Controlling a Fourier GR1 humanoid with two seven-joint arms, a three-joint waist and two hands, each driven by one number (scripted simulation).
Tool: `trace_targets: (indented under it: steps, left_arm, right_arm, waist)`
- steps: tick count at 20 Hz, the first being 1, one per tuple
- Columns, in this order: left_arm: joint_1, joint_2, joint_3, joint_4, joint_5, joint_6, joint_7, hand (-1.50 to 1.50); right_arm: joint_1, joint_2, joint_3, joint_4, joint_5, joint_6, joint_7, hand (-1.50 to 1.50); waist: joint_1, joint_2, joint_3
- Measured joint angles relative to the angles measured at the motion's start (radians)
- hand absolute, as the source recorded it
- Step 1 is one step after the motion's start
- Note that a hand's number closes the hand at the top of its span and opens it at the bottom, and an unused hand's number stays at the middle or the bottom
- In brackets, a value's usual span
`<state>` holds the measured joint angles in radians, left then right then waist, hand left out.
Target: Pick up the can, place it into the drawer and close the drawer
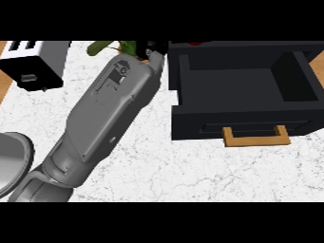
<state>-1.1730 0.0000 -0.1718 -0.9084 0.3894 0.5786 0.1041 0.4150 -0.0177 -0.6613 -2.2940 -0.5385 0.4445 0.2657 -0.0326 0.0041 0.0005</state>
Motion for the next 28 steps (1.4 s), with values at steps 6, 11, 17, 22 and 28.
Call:
trace_targets:
  steps: [6, 11, 17, 22, 28]
  left_arm:
    - [-0.092, 0.000, -0.064, 0.116, 0.107, 0.047, -0.049, 1.50]
    - [-0.169, 0.000, -0.125, 0.202, 0.200, 0.080, -0.075, 1.50]
    - [-0.195, 0.000, -0.211, 0.275, 0.306, 0.105, -0.127, 1.50]
    - [-0.223, 0.000, -0.253, 0.348, 0.368, 0.100, -0.152, 1.50]
    - [-0.221, 0.000, -0.331, 0.405, 0.422, 0.121, -0.187, -1.50]
  right_arm:
    - [-0.012, -0.015, -0.014, 0.005, -0.019, 0.002, 0.020, -1.50]
    - [-0.027, -0.002, 0.002, 0.002, 0.013, 0.004, 0.014, -1.50]
    - [-0.047, -0.014, 0.001, 0.002, 0.001, -0.004, 0.035, -1.50]
    - [-0.045, -0.010, -0.002, 0.001, -0.003, 0.007, 0.033, -1.50]
    - [-0.061, -0.017, 0.001, -0.006, -0.009, -0.004, 0.052, -1.50]
  waist:
    - [-0.012, 0.002, 0.000]
    - [-0.022, 0.005, 0.001]
    - [-0.033, 0.007, 0.001]
    - [-0.040, 0.009, 0.001]
    - [-0.052, 0.013, 0.002]
